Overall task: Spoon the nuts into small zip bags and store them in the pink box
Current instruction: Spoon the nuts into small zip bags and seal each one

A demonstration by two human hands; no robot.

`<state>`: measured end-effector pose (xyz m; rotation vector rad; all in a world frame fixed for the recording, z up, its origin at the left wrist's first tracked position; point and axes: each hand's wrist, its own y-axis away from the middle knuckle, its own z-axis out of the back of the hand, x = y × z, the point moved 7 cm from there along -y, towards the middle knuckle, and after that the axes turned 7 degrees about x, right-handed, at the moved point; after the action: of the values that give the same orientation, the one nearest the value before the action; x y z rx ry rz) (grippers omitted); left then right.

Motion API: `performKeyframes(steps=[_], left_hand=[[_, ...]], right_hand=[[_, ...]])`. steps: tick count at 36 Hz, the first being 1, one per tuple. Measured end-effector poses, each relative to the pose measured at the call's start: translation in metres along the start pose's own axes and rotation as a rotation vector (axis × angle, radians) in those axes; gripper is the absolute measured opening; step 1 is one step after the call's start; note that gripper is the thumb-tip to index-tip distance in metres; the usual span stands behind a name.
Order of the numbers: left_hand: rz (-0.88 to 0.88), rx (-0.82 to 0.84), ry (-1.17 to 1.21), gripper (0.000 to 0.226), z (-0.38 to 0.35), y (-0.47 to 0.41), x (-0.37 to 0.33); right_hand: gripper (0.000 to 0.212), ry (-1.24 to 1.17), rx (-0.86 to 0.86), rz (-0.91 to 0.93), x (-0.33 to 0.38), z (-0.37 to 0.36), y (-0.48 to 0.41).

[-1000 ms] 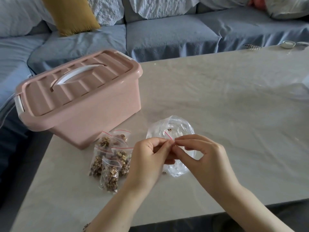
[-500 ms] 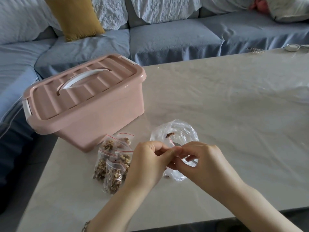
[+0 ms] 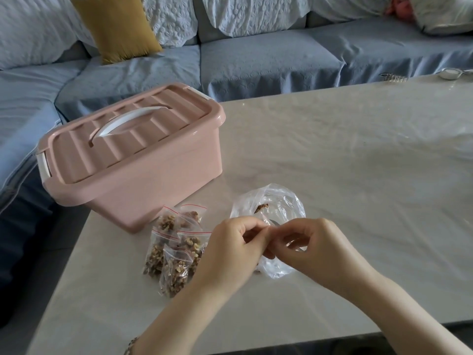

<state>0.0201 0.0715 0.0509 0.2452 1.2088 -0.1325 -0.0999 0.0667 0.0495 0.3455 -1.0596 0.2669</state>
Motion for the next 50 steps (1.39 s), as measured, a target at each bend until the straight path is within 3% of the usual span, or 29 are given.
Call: performKeyframes(steps=[13,19,23,26,28,31,33,35,38,42,45,50], left_hand=[[-0.012,0.102,-0.083,0.028,-0.002,-0.006,0.001],[-0.120,0.057,-0.024,0.026,-0.002,-0.008,-0.005],[-0.078,0.014,0.086,0.022,0.004,-0.007,-0.004],[-0.011,-0.139,-0.053,0.025,0.011,-0.006,-0.001],[0.055,-0.241,-0.274,0.026,0.015,-0.006,-0.001],[0.139,-0.264,-0.722,0.031,0.014,-0.010,-0.005],[0.138,-0.276,-0.852,0.032,0.014,-0.015,-0.010],[0.094,-0.282,-0.818,0.033,0.014,-0.018,-0.013],[-0.146,-0.315,-0.619,0.024,0.019,-0.018,-0.020],[-0.409,-0.138,-0.613,0.080,0.007,-0.021,-0.016],[-0.441,-0.126,-0.671,0.087,-0.001,-0.022,-0.012],[-0.418,-0.204,-0.572,0.072,0.000,-0.019,-0.009]], right_hand=[[0.018,0.123,0.131,-0.041,-0.018,-0.001,-0.010],[0.031,-0.234,0.100,0.000,-0.009,0.002,-0.011],[0.032,-0.426,0.004,-0.025,-0.013,0.006,-0.014],[0.025,-0.147,-0.155,-0.054,-0.021,0.011,-0.015],[0.025,0.101,-0.254,-0.036,-0.017,0.014,-0.013],[0.019,0.390,-0.378,0.052,-0.002,0.017,-0.014],[0.014,0.457,-0.404,0.040,0.002,0.017,-0.017],[0.010,0.389,-0.412,0.002,0.000,0.022,-0.020],[0.009,0.133,-0.416,-0.045,-0.008,0.035,-0.024],[0.015,-0.064,-0.271,-0.054,-0.009,0.033,-0.029],[0.012,-0.121,-0.155,-0.017,-0.003,0.021,-0.030],[0.018,-0.115,-0.191,0.034,-0.003,0.023,-0.027]])
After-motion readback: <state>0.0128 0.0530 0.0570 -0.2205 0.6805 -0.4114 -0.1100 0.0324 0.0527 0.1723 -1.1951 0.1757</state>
